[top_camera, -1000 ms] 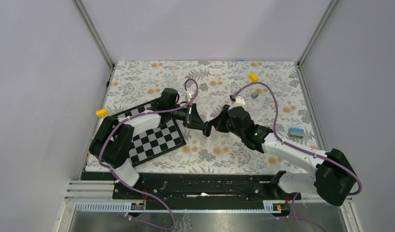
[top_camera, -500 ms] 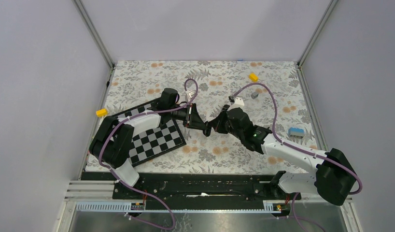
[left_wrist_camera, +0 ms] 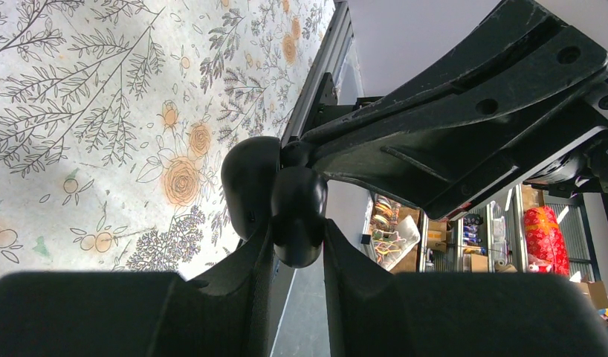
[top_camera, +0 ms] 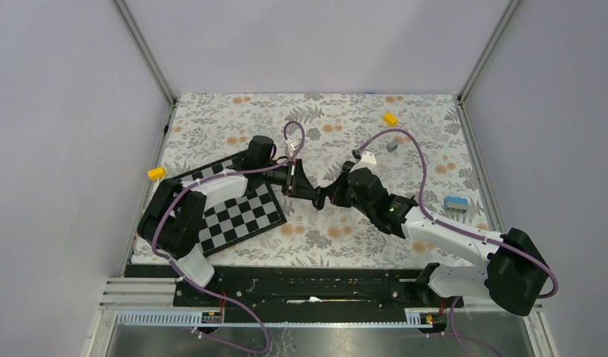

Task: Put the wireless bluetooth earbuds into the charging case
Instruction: Insert the right earbud into the right side groove of the charging case.

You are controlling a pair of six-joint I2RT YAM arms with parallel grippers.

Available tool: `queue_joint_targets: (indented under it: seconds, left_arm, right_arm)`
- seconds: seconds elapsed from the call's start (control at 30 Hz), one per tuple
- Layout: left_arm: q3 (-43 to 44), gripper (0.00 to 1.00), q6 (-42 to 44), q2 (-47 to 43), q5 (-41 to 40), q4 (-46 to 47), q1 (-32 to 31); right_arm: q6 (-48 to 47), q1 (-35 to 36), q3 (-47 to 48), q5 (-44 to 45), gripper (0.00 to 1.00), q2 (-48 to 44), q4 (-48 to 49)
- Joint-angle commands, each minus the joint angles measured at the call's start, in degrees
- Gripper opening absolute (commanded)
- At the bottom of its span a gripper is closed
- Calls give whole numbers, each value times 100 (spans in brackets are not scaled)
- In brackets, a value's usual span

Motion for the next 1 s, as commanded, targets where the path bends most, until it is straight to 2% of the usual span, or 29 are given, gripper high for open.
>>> queue_joint_targets:
  seconds: [0.0,0.8,0.83,0.9,0.97]
  left_arm:
    - [55,0,21,-74,50,218,-24]
    - [38,0,21,-112,61,218,-24]
    - [33,0,21,-109,64,218,-24]
    - [29,0,21,-120,68,220,-24]
    - [33,0,28,-120,63,218,-24]
  right_arm:
    - [27,52,45,401,0,-133,-42]
    - [-34,280,417,427,0,297,-67]
    - [-32,288,427,433,8,296,-75]
    - [1,290,439,415,33,297,-69]
    - [2,291,450,370,45,260,-76]
